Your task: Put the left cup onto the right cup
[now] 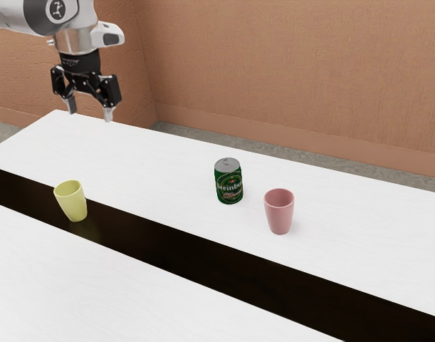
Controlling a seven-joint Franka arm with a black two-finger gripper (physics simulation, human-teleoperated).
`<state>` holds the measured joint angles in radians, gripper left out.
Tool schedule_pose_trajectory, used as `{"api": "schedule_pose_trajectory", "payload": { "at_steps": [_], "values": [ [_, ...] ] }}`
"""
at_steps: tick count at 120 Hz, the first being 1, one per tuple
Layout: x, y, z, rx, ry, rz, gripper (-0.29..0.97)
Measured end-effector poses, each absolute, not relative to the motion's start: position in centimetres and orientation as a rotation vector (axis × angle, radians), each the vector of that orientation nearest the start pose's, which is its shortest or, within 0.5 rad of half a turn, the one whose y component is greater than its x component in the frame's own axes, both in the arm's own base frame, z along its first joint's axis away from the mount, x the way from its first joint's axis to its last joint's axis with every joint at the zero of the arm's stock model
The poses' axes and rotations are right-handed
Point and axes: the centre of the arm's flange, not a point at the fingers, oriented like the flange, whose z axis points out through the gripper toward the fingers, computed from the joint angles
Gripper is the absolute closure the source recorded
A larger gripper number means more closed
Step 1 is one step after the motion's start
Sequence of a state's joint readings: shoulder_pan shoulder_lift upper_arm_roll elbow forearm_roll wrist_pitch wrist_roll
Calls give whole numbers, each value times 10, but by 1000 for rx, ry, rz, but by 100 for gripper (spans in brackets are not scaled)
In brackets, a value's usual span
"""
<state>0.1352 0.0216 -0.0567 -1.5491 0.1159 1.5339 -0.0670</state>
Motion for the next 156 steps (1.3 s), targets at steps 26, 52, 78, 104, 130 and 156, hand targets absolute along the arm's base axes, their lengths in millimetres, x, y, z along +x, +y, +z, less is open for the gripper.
{"api": "schedule_pose_trajectory", "payload": {
  "at_steps": [26,52,78,104,130,156],
  "values": [
    [567,48,590,-3008,-153,85,0],
    [552,67,532,-3007,-160,128,0],
    [550,94,482,-3014,-154,81,0],
    [543,144,449,-3013,-183,27,0],
    [525,213,425,-2998,-279,-5,0],
    [543,194,415,-2998,-141,-59,0]
  ]
}}
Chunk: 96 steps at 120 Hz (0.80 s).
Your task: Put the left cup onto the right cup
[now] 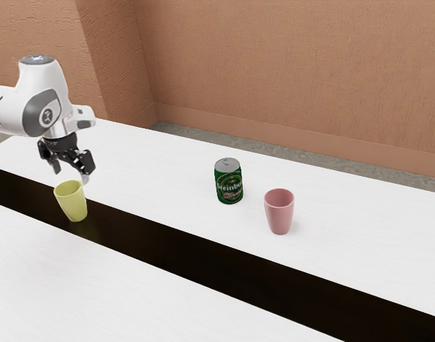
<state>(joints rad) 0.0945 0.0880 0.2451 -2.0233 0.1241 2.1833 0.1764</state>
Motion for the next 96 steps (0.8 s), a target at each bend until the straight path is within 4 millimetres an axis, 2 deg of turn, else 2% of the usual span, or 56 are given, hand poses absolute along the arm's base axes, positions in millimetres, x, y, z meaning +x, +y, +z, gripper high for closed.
{"api": "schedule_pose_trajectory", "payload": {
  "at_steps": [25,43,53,76,96],
  "values": [
    [544,216,389,-3023,-146,-40,0],
    [546,217,378,-3043,-115,-26,0],
    [547,222,374,-3052,-108,-23,0],
    [550,239,385,-3056,-85,-58,0],
    [548,250,364,-3069,-63,-5,0]
  ]
}}
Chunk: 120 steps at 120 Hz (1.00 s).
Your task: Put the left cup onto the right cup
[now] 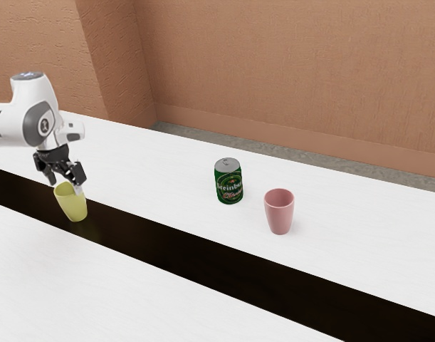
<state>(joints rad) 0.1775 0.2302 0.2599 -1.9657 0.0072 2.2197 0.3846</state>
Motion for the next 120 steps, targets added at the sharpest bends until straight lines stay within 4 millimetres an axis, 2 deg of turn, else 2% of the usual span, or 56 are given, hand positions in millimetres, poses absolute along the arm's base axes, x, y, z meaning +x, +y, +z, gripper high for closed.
{"api": "schedule_pose_trajectory", "payload": {
  "at_steps": [21,65,94,107,120],
  "values": [
    [553,253,350,-3079,-25,15,0],
    [575,242,332,-3090,76,26,0],
    [575,248,314,-3097,84,59,1],
    [575,251,306,-3103,79,61,6],
    [575,252,305,-3108,76,53,23]
  ]
}}
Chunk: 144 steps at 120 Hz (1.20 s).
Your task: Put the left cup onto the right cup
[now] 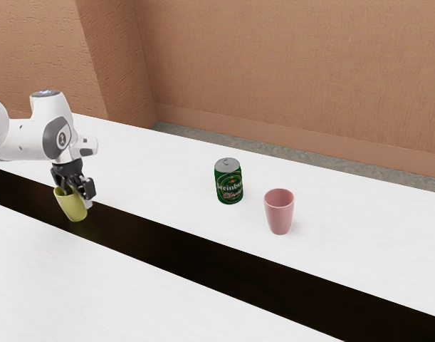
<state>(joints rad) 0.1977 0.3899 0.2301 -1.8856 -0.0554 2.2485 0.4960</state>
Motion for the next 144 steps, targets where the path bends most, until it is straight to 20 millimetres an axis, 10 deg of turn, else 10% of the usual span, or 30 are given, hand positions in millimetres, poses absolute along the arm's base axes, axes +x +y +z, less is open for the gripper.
{"api": "schedule_pose_trajectory", "payload": {
  "at_steps": [34,83,144],
  "values": [
    [576,252,304,-3110,85,40,65],
    [586,231,332,-3099,149,-38,77],
    [652,61,462,-3076,479,-149,79]
  ]
}}
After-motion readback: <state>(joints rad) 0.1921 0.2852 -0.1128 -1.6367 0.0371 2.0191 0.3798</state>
